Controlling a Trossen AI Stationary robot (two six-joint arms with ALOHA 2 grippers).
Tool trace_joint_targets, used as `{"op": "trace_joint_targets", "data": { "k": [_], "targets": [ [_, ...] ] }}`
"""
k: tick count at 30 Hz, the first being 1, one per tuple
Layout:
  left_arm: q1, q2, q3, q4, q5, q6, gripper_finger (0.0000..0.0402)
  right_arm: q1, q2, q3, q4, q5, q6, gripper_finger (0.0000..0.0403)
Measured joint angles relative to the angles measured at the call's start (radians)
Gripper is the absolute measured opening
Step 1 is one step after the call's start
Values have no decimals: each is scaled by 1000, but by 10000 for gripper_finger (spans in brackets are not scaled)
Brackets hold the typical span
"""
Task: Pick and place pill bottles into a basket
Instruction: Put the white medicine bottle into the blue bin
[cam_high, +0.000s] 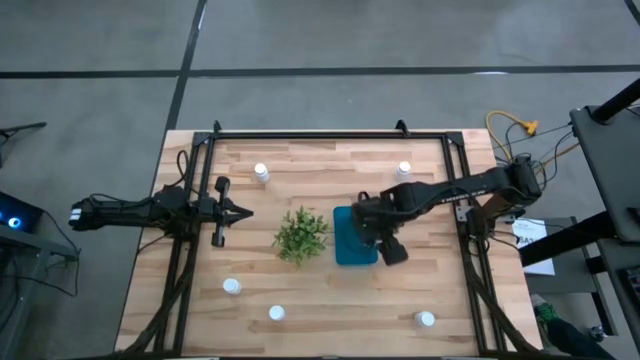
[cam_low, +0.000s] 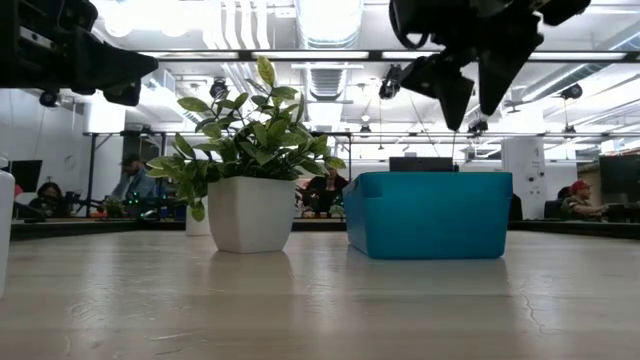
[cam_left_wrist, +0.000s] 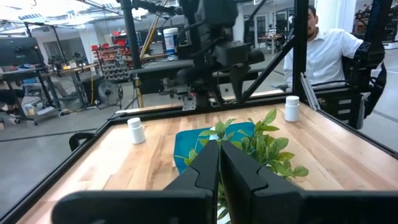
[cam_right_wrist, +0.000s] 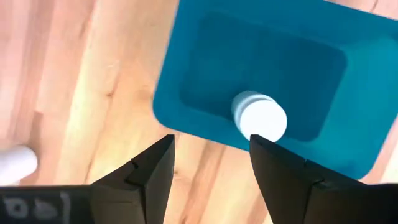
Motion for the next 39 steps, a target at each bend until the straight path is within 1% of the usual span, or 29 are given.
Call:
{"op": "trace_joint_targets", "data": {
  "k": [3, 6, 14, 19, 21, 23, 25, 28, 34, 39],
  "targets": [
    [0, 0, 0, 0, -2, 0, 0, 9, 0, 6, -4, 6, 1, 198],
    [0, 0, 0, 0, -2, -2, 0, 8, -2, 11, -2, 36, 2, 197],
    [0, 0, 0, 0, -2, -1, 0, 6, -2, 16, 8, 37, 3, 196],
    [0, 0, 0, 0, -9, -1, 0, 5, -2, 16, 16, 42, 71, 196],
    [0, 0, 0, 0, -9, -2, 0, -2, -2, 16, 21, 77, 94, 196],
    [0, 0, 0, 0, -9, -2, 0, -19, -2, 17, 17, 136, 133, 196],
    [0, 0, 0, 0, -9, -2, 0, -42, -2, 24, -2, 196, 196, 196],
    [0, 0, 0, 0, -9, -2, 0, -89, -5, 30, -12, 244, 256, 196],
    [0, 0, 0, 0, -9, -1, 0, -236, -8, 30, -14, 247, 289, 196],
    [0, 0, 0, 0, -9, -1, 0, -370, -8, 29, -14, 247, 411, 196]
  ]
}}
